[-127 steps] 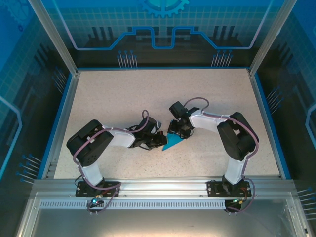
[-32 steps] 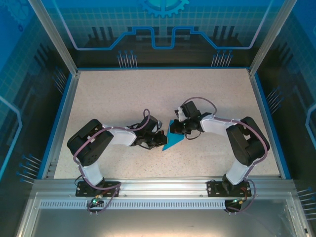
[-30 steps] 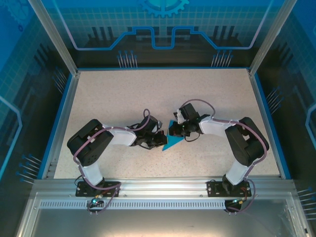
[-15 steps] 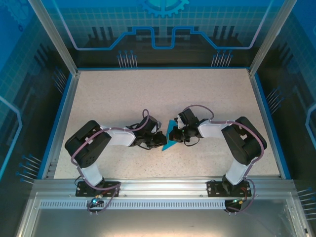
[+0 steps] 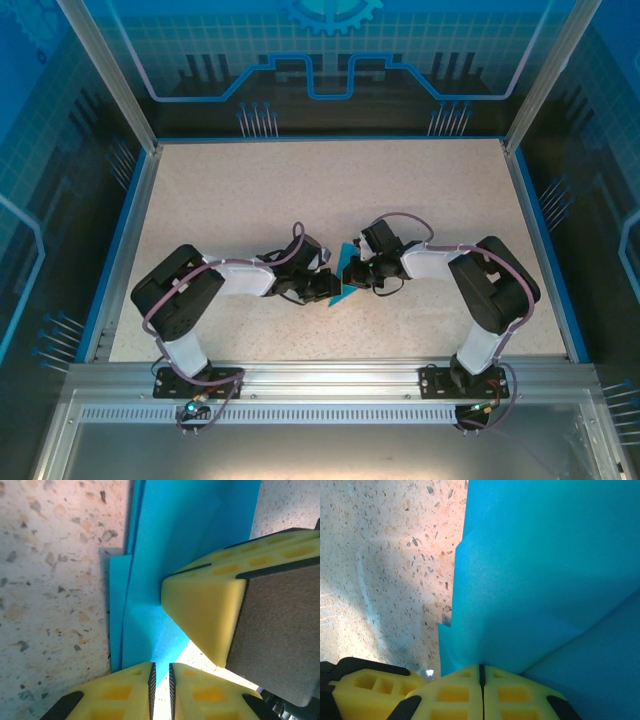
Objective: Fold a paper plane with a square sheet of paper (pick it up from the middle)
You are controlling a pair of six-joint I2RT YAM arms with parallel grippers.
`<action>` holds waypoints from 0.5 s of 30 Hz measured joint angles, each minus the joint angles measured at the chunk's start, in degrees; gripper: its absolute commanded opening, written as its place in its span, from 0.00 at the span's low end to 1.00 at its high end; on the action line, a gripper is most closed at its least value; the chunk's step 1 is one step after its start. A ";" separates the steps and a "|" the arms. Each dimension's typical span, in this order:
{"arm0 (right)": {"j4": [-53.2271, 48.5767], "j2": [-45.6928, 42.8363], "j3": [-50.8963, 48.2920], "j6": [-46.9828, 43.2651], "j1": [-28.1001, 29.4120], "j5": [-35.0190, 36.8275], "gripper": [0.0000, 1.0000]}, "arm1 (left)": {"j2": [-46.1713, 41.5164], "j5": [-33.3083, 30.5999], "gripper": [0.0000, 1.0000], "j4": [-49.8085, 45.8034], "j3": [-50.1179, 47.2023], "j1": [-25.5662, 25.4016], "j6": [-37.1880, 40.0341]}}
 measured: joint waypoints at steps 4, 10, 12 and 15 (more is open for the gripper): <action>-0.61 0.35 0.55 0.02 0.04 0.02 0.04 | 0.07 0.11 0.16 -0.94 0.72 -0.22 0.68; -1.57 0.74 1.31 0.22 0.04 0.02 0.03 | 0.24 -0.20 0.15 -3.15 1.75 -0.55 1.73; -1.88 0.85 1.51 0.24 0.04 0.02 0.03 | 0.26 -0.52 0.14 -3.52 1.77 -0.63 2.19; -2.54 1.11 1.99 0.66 0.07 0.02 0.03 | 0.33 -0.94 0.13 -3.98 1.77 -0.70 2.84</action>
